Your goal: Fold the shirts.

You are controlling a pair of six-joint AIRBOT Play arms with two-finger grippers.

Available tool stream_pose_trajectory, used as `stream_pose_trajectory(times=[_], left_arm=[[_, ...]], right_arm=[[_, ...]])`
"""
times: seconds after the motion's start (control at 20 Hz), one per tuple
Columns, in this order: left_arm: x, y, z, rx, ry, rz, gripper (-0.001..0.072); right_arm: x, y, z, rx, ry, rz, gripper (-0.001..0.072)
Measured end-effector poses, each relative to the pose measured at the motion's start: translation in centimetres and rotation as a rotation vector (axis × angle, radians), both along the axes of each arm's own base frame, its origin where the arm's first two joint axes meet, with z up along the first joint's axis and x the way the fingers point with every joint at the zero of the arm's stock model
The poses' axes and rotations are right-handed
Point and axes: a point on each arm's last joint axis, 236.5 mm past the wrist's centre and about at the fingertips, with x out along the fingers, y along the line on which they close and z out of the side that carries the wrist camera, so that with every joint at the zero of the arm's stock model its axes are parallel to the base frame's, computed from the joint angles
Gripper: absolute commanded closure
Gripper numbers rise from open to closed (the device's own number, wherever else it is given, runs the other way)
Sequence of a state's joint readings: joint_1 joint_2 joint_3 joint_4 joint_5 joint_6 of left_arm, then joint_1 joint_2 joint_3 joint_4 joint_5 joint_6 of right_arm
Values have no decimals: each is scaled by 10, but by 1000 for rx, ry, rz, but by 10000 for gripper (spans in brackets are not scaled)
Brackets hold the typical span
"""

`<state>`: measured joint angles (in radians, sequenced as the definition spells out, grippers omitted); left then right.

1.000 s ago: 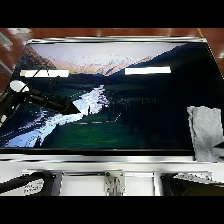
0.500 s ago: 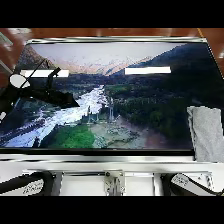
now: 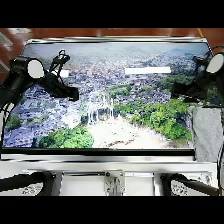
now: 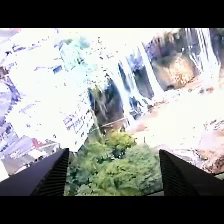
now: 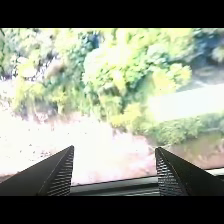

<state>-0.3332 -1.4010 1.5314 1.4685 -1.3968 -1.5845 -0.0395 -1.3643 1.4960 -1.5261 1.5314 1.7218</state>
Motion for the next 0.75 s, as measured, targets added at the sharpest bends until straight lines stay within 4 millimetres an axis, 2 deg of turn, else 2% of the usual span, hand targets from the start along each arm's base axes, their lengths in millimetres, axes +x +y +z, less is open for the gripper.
stream_pose_trajectory(times=[0.25,0.45,0.75], left_arm=[[3,8,-2,32,4,23,58],[13,7,1,23,-38,33,58],[19,6,2,18,-61,35,58]], right_arm=[[2,16,-17,-3,52,0,99],[2,18,-21,-5,61,2,99],[2,19,-22,-4,64,0,99]])
